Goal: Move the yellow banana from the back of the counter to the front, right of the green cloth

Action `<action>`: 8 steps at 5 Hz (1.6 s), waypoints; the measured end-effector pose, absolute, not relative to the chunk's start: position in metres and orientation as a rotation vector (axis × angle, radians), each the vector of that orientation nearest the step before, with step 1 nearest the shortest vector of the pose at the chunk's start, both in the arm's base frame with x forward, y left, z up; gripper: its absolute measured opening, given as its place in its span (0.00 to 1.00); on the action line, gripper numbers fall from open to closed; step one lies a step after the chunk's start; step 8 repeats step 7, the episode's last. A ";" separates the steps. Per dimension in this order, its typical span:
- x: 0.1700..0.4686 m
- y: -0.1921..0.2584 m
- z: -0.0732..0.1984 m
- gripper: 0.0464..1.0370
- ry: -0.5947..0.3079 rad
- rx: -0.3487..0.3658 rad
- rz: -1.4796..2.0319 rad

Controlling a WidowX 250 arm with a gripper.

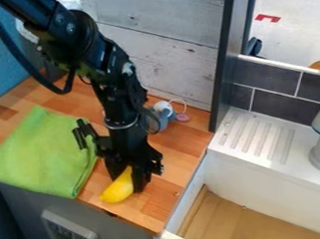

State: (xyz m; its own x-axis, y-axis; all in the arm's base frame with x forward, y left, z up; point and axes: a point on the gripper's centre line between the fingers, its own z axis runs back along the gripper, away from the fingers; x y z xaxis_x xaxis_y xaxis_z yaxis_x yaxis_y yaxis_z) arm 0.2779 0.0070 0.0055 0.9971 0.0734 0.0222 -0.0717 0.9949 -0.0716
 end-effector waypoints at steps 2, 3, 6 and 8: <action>0.266 0.003 0.003 0.85 0.080 -0.058 0.093; 0.271 0.002 0.029 0.98 0.029 -0.068 0.071; 0.337 0.027 0.113 0.97 -0.215 -0.064 -0.030; 0.356 0.045 0.118 0.97 -0.236 -0.044 -0.061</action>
